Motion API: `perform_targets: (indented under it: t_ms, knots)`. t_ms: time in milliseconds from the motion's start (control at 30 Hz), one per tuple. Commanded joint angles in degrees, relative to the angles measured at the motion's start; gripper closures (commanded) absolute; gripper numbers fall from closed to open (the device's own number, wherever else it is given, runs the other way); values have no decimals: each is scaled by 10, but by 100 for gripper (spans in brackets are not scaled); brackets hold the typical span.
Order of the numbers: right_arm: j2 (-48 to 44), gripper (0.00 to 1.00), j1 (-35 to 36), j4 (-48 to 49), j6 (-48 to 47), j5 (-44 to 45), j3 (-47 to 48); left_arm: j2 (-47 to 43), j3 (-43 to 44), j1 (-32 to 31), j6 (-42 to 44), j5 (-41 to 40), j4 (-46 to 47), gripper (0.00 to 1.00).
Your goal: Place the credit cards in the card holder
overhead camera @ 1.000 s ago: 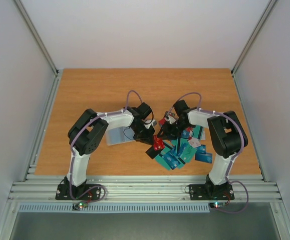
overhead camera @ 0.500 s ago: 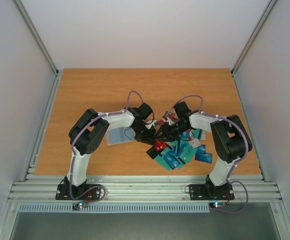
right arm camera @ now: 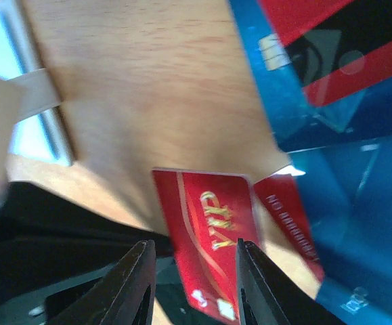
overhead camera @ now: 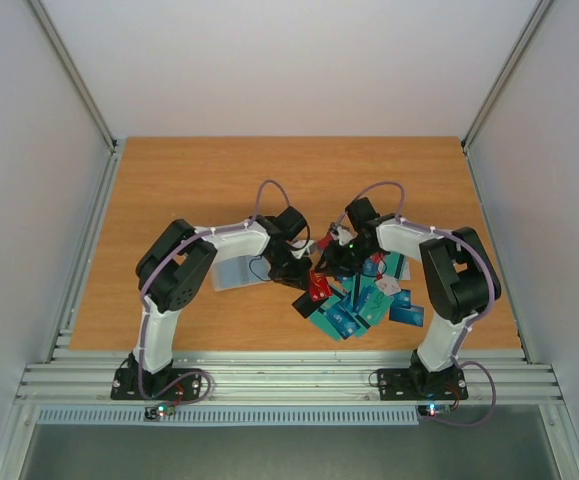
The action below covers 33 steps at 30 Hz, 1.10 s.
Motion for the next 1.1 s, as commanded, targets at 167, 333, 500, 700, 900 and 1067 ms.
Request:
perform_targets:
  t_ms: [167,333,500,700,900,1067]
  knots:
    - [44,66,2,-13,-36,69,21,19,1,0,27,-92,-41,98]
    - [49,66,2,16,-40,30,0,37,2,1,33,-94,-39,98]
    - [58,66,2,41,-33,-41,-18,57,9,1,36,-90,-38,98]
    - [54,67,2,57,-23,-78,-30,77,18,1,46,-90,-39,98]
    - [40,67,-2,78,-6,-140,-37,82,16,1,51,-92,-35,99]
    - [8,67,-2,57,-8,-142,-33,77,13,1,52,-91,-31,99]
